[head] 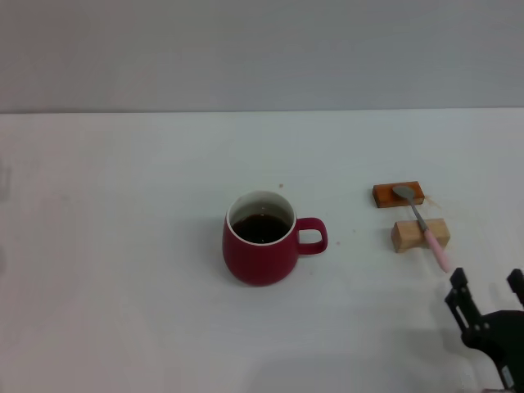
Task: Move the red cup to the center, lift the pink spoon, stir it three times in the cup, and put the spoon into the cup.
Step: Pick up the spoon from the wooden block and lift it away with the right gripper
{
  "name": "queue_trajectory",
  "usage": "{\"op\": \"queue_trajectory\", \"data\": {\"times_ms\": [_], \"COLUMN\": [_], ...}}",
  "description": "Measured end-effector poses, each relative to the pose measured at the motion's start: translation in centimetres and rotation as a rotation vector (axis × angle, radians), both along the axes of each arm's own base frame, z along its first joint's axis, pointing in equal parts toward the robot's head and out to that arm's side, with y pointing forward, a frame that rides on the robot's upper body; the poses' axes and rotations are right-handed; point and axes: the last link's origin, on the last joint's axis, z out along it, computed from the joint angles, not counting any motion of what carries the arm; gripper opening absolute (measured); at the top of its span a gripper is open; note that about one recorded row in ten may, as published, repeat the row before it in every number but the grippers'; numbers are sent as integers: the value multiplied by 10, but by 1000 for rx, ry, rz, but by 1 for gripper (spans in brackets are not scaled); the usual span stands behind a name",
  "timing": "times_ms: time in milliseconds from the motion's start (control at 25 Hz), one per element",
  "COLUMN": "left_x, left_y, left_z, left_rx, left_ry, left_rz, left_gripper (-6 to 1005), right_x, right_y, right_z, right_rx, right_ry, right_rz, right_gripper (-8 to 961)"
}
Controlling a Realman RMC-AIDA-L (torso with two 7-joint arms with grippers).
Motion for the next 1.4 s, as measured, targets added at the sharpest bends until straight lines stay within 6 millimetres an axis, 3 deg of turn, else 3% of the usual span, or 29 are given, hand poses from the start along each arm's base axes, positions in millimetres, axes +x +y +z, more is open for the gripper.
{"op": "queue_trajectory", "data": {"times_ms": [480, 1400], "left_x": [1, 9], "left_y": [0, 8], "left_z": [-1, -3], "left_rx": [0, 12], "left_ry": [-1, -21], "left_rz": [-2, -17], "left_gripper": [743, 743], "right_x": [6, 7], "right_y": [15, 49], "right_z": [-12, -12], "right_rx": [-105, -145], "right_ry": [-42, -84], "right_rz": [-2, 22], "right_gripper": [780, 779]}}
